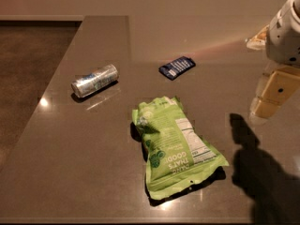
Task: Pick green rice chip bag
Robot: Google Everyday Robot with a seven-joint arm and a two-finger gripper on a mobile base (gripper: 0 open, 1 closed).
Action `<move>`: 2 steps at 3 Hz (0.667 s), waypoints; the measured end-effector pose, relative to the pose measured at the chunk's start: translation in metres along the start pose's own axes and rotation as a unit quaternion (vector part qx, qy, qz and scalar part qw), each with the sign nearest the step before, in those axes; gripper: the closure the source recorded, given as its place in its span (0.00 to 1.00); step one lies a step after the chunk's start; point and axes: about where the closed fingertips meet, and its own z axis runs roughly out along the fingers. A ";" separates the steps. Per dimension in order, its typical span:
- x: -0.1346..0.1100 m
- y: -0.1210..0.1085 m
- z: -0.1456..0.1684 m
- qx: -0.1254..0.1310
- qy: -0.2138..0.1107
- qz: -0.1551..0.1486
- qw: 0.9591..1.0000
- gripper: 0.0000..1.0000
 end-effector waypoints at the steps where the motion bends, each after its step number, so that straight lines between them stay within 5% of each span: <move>1: -0.001 0.000 0.000 0.001 -0.001 0.000 1.000 0.00; 2: -0.011 0.006 0.002 -0.002 -0.018 0.003 1.000 0.00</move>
Offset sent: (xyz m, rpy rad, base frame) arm -0.0070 0.0295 -0.0081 0.0893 0.0136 0.0141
